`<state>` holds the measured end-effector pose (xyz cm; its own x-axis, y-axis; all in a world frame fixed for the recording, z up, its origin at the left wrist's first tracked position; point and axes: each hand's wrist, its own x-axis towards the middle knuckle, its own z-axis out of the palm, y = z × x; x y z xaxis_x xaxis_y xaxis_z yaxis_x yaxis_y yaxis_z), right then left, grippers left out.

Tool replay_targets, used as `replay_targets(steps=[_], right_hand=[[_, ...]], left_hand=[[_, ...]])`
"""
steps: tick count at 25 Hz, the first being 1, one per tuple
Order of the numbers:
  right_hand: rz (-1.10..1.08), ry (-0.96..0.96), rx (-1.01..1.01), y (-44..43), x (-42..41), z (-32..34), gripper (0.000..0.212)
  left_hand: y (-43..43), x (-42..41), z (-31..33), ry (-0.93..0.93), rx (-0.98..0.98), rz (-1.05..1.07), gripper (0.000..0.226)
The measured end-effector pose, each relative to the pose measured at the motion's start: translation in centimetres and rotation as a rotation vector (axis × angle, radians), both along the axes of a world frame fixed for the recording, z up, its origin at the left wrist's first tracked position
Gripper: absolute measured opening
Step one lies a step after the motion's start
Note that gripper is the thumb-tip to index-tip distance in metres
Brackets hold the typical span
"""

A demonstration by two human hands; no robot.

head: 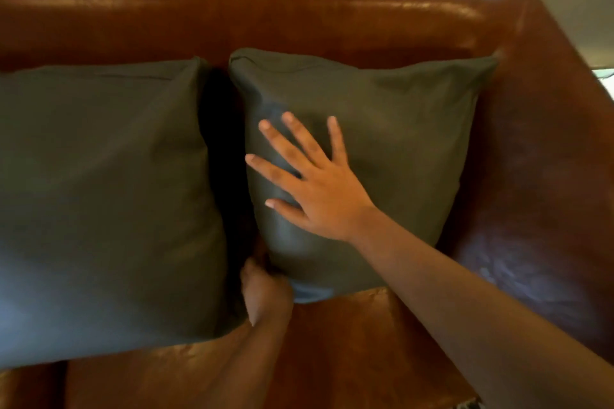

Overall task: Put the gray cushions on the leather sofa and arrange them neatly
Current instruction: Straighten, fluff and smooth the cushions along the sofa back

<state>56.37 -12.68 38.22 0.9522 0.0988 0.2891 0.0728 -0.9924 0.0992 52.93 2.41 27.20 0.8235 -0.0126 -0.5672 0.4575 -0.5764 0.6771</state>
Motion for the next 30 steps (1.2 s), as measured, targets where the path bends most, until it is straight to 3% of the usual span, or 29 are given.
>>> replay_targets(steps=[2, 4, 8, 13, 30], right_hand=[[-0.208, -0.124, 0.093, -2.0, -2.6, 0.6, 0.064], [-0.442, -0.113, 0.169, -4.6, -5.0, 0.6, 0.075], [-0.712, 0.065, 0.325, -7.9, -5.9, 0.0, 0.099], [-0.729, 0.236, 0.435, -9.3, -4.0, -1.3, 0.099], [-0.722, 0.458, 0.461, -11.9, -1.8, -3.6, 0.099]], left_hand=[[-1.0, 0.4, 3.1, -0.468, -0.046, -0.037, 0.053], [-3.0, 1.7, 6.7, -0.856, -0.052, -0.325, 0.060], [-7.9, 6.9, 10.2, -1.183, 0.266, -0.894, 0.072], [-9.4, 10.9, 8.6, -1.222, 0.488, -1.043, 0.074], [-11.7, 12.2, 6.3, -1.170, 0.580, -1.110, 0.075]])
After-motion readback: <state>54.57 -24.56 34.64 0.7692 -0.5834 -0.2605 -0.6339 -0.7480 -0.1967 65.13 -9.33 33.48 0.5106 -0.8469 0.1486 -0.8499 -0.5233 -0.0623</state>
